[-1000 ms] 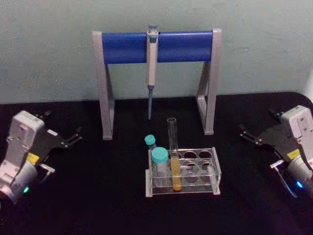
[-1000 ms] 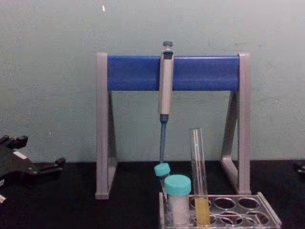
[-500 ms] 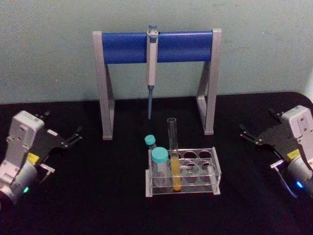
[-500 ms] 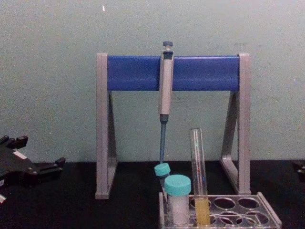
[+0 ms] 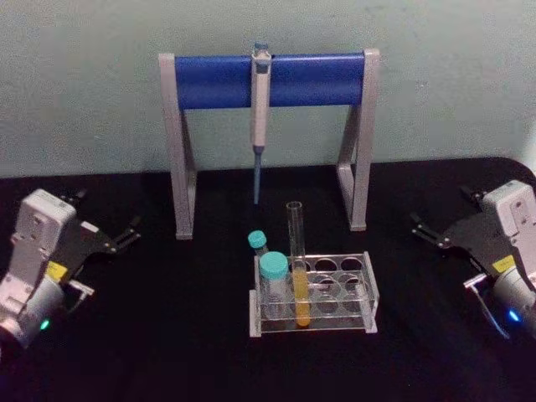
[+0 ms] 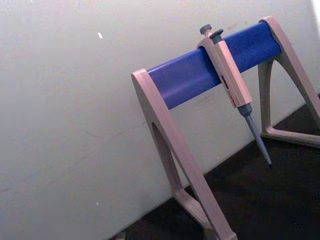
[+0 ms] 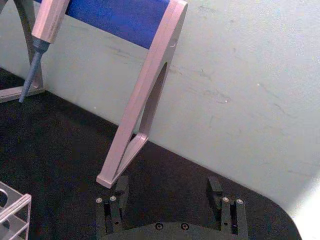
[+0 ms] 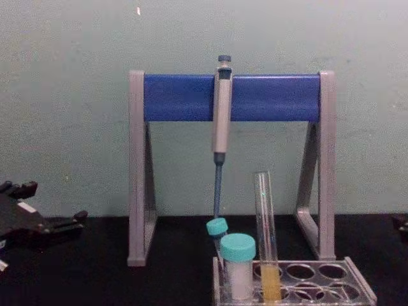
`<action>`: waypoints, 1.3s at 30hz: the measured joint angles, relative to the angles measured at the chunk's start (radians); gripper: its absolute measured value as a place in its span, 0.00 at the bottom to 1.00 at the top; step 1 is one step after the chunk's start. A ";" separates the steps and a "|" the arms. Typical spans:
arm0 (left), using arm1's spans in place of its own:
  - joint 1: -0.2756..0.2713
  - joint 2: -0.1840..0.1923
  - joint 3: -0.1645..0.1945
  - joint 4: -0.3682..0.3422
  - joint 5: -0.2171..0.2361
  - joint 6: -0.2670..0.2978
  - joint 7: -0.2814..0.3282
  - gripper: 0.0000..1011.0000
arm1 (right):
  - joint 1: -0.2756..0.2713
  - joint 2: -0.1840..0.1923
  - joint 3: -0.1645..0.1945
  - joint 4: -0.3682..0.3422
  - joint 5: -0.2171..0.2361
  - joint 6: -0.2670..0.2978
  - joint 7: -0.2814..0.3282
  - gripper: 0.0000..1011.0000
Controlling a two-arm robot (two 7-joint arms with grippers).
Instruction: Pick up the test tube from the test tube rack, shake it, then place it back into the test tube rack.
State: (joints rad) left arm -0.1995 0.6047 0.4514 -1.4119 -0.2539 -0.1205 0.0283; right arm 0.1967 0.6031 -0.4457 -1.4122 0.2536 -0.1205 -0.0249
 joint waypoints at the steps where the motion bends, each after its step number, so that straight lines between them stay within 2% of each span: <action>1: 0.000 0.000 0.000 0.000 0.000 0.000 0.000 0.99 | -0.004 -0.001 0.005 -0.002 0.000 0.000 0.004 0.99; 9: 0.000 0.000 0.000 0.000 0.000 0.000 0.000 0.99 | -0.049 0.013 0.031 -0.059 0.025 0.022 0.056 0.99; 20: 0.000 0.000 0.000 0.000 0.000 0.000 0.000 0.99 | -0.131 0.034 0.065 -0.184 0.150 0.056 0.213 0.99; 27: 0.000 0.000 0.000 0.000 0.000 0.000 0.000 0.99 | -0.144 0.024 0.060 -0.229 0.195 0.077 0.304 0.99; 39: 0.000 0.000 0.000 0.000 0.000 0.000 0.000 0.99 | -0.124 -0.018 0.032 -0.258 0.258 0.140 0.453 0.99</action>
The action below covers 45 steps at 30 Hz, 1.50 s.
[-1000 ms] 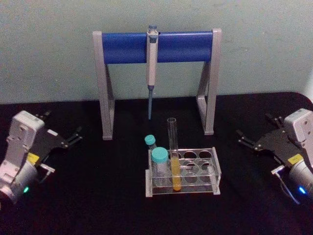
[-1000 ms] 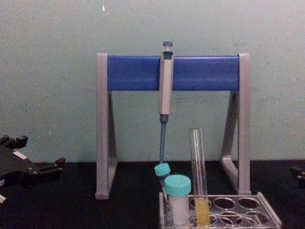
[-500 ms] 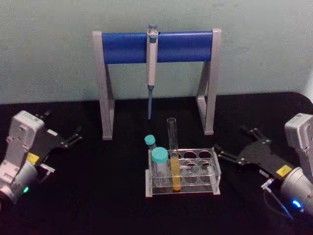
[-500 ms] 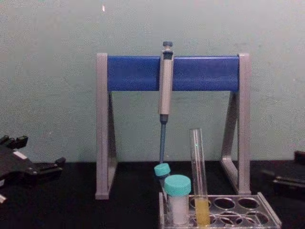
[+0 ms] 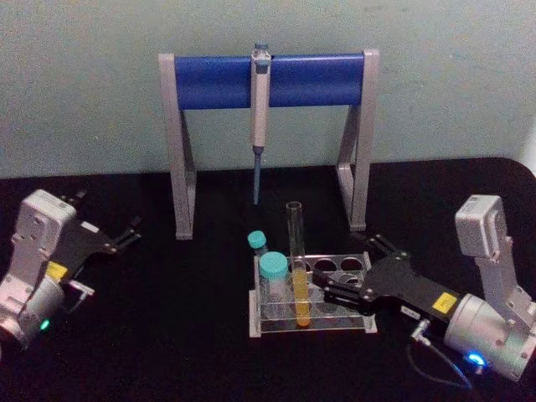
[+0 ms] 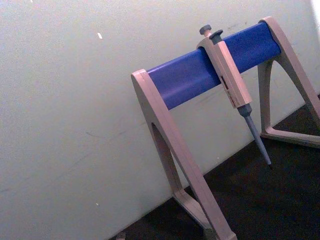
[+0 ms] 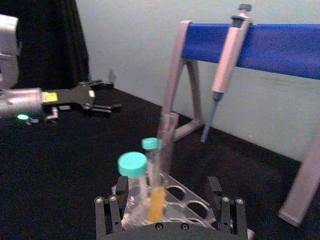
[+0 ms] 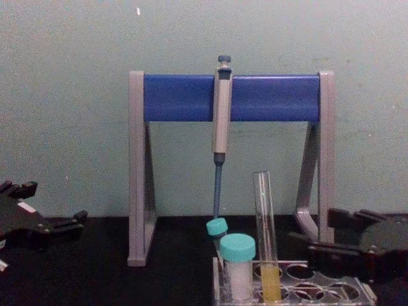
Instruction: Pick up the test tube from the test tube rack, shake it, then place it back into the test tube rack.
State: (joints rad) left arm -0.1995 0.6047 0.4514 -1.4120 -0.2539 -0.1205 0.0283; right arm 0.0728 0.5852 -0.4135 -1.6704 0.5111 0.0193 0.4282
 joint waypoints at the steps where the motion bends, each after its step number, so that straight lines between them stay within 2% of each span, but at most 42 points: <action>1: 0.000 0.000 0.000 0.000 0.000 0.000 0.000 0.99 | 0.003 -0.004 -0.001 0.000 0.003 0.006 0.007 0.99; 9: 0.000 0.000 0.000 0.000 0.000 0.000 0.000 0.99 | 0.045 -0.048 -0.017 0.024 0.010 0.042 0.038 0.99; 15: 0.000 0.000 0.000 0.000 0.000 0.000 0.000 0.99 | 0.106 -0.093 -0.039 0.082 0.002 0.073 0.038 0.99; 22: 0.000 0.000 0.000 0.000 0.000 0.000 0.000 0.99 | 0.156 -0.123 -0.054 0.137 -0.010 0.091 0.041 0.99; 28: 0.000 0.000 0.000 0.000 0.000 0.000 0.000 0.99 | 0.173 -0.134 -0.061 0.160 -0.018 0.098 0.041 0.99; 45: 0.000 0.000 0.000 0.000 0.000 0.000 0.000 0.99 | 0.176 -0.134 -0.065 0.161 -0.024 0.097 0.046 0.99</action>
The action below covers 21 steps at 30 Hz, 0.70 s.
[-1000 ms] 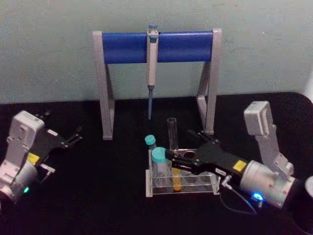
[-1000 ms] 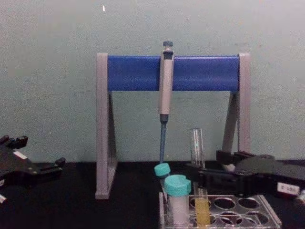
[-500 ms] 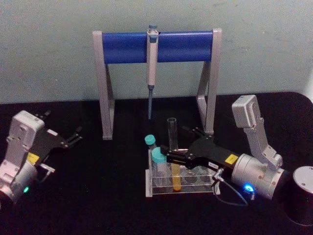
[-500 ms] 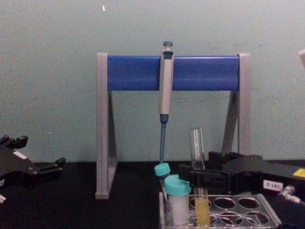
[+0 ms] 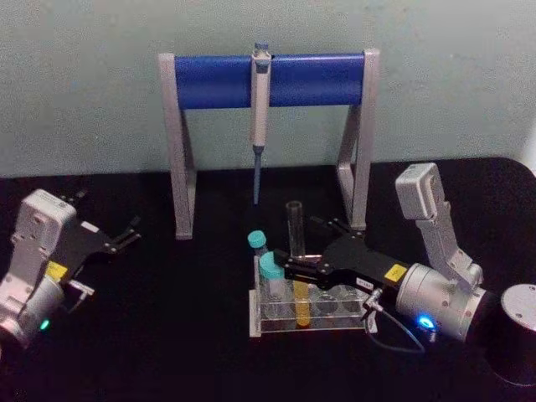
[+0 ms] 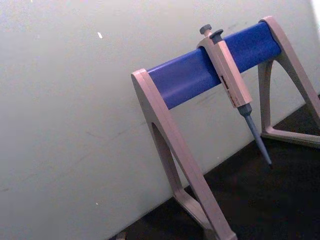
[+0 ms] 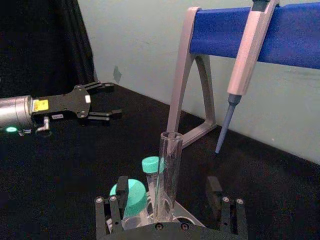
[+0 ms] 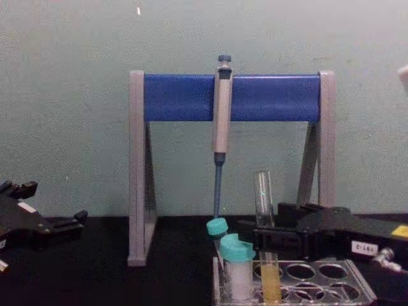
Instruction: Pick up the test tube from the test tube rack, shake it, then place it back into the test tube rack.
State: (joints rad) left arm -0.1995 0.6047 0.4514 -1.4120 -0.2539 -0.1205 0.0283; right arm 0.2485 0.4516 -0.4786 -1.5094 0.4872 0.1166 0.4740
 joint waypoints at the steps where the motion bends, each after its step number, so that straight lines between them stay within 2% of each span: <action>1: 0.000 0.000 0.000 0.000 0.000 0.000 0.000 0.99 | 0.000 0.000 0.000 0.000 0.000 0.000 0.000 0.98; 9: 0.000 0.000 0.000 0.000 0.000 0.000 0.000 0.99 | -0.001 0.000 0.001 0.000 0.001 -0.001 0.000 0.83; 10: 0.000 0.000 0.000 0.000 0.000 0.000 0.000 0.99 | -0.001 0.000 0.001 -0.001 0.001 -0.001 -0.001 0.78; 16: 0.000 0.000 0.000 0.000 0.000 0.000 0.000 0.99 | -0.001 0.000 0.002 -0.001 0.002 -0.001 -0.001 0.63; 21: 0.000 0.000 0.000 0.000 0.000 0.000 0.000 0.99 | -0.001 0.000 0.002 -0.001 0.003 -0.001 -0.001 0.44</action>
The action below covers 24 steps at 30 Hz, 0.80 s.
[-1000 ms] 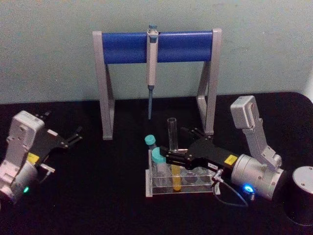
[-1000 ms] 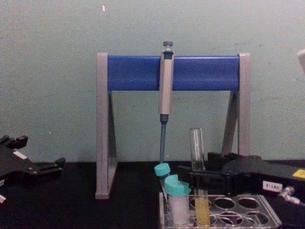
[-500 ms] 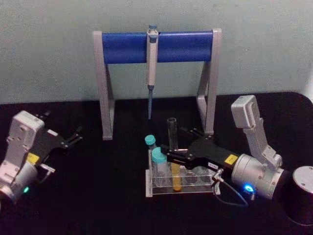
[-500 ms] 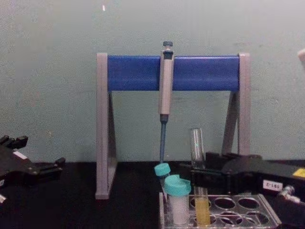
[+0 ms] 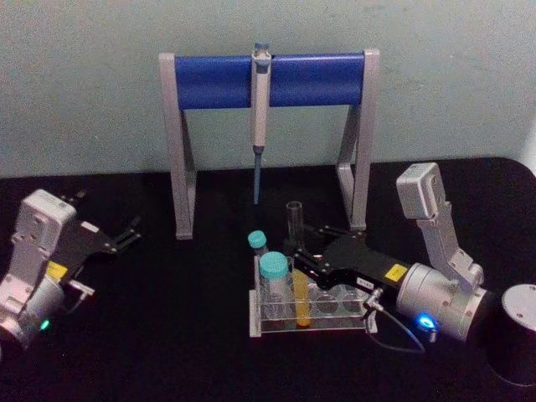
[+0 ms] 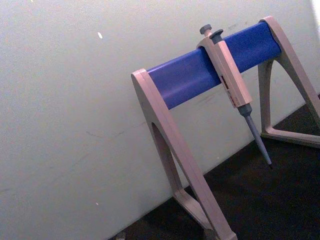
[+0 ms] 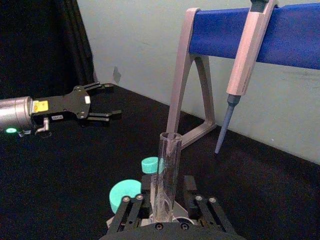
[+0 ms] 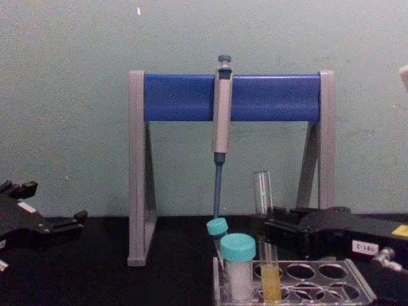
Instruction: Pick up the test tube from the test tube rack, shake it, then place it back into the test tube rack.
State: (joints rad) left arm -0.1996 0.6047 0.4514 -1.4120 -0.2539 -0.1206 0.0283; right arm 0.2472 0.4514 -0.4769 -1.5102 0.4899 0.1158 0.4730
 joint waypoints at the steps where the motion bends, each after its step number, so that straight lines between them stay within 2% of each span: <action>1: 0.000 0.000 0.000 0.000 0.000 0.000 0.000 0.99 | 0.000 0.000 0.000 0.000 0.000 0.000 0.000 0.41; 7: 0.000 0.000 0.000 0.000 0.000 0.000 0.000 0.99 | 0.000 0.000 0.000 0.000 0.000 0.000 0.000 0.23; 20: 0.000 0.000 0.000 0.000 0.000 0.000 0.000 0.99 | 0.000 0.000 0.000 0.000 0.000 0.000 -0.001 0.23; 24: 0.000 0.000 0.000 0.000 0.000 0.000 0.000 0.99 | -0.010 0.000 0.004 0.000 -0.002 -0.033 0.004 0.23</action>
State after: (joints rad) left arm -0.1995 0.6047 0.4514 -1.4120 -0.2539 -0.1205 0.0283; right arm 0.2373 0.4511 -0.4729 -1.5102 0.4882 0.0829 0.4767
